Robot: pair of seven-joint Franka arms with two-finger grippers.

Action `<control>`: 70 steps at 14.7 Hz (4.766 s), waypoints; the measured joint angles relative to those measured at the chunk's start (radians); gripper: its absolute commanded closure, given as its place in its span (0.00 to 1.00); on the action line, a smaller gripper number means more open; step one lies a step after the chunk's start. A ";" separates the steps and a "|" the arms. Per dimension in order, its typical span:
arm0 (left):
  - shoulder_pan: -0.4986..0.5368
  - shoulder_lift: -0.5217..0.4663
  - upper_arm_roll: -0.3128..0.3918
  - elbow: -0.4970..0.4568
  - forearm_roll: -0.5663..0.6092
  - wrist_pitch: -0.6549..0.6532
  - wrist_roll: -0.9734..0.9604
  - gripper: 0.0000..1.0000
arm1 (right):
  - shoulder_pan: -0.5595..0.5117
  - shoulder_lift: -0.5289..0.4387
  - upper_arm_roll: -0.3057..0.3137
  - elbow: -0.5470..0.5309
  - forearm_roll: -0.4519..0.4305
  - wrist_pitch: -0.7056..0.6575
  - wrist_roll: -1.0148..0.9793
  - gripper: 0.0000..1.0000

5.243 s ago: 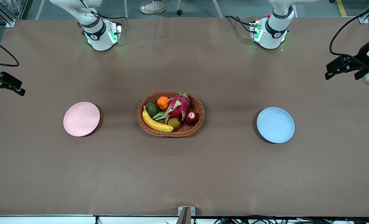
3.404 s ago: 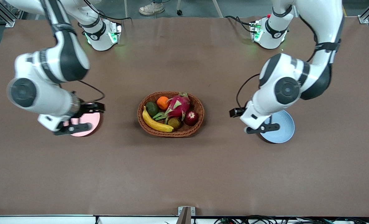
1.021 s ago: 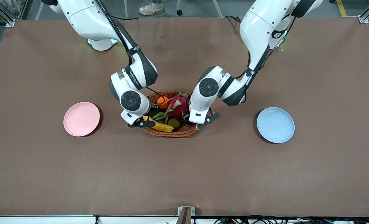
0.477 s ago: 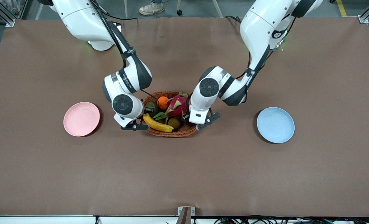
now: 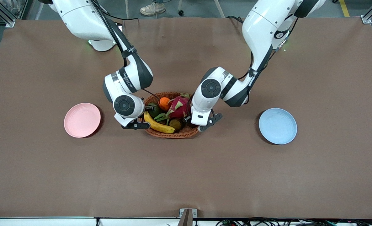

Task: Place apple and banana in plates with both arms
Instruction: 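Lower the left gripper onto the red apple while the right gripper reaches the banana, then lift the red apple out of the basket with the left gripper, then carry the apple past the blue plate while the right gripper lifts the banana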

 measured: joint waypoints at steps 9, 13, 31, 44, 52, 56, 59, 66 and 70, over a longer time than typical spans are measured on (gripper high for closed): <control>0.000 0.000 0.001 0.002 0.000 -0.012 0.000 1.00 | 0.004 -0.002 0.004 0.000 0.000 0.000 -0.009 0.43; -0.001 0.000 0.001 0.002 0.000 -0.013 0.000 1.00 | 0.007 -0.002 0.005 0.000 0.000 0.001 -0.010 0.43; 0.009 -0.043 0.015 0.022 0.004 -0.084 0.001 1.00 | 0.007 -0.001 0.006 0.000 0.000 0.018 -0.011 0.46; 0.141 -0.197 0.020 0.048 0.007 -0.227 0.061 1.00 | 0.012 0.005 0.008 -0.001 0.000 0.027 -0.012 0.48; 0.264 -0.267 0.021 0.070 0.007 -0.377 0.297 1.00 | 0.013 0.017 0.009 -0.001 0.000 0.037 -0.012 0.50; 0.366 -0.304 0.022 0.073 0.007 -0.474 0.494 1.00 | 0.013 0.017 0.009 -0.001 0.000 0.041 -0.012 0.51; 0.431 -0.321 0.023 0.073 0.008 -0.521 0.617 1.00 | 0.013 0.017 0.009 -0.001 0.000 0.041 -0.012 0.54; 0.599 -0.336 0.025 0.073 0.010 -0.597 0.949 1.00 | 0.014 0.017 0.009 -0.001 0.000 0.049 -0.013 0.61; 0.701 -0.336 0.026 0.070 0.010 -0.612 1.095 1.00 | 0.014 0.018 0.010 -0.001 0.000 0.050 -0.013 0.72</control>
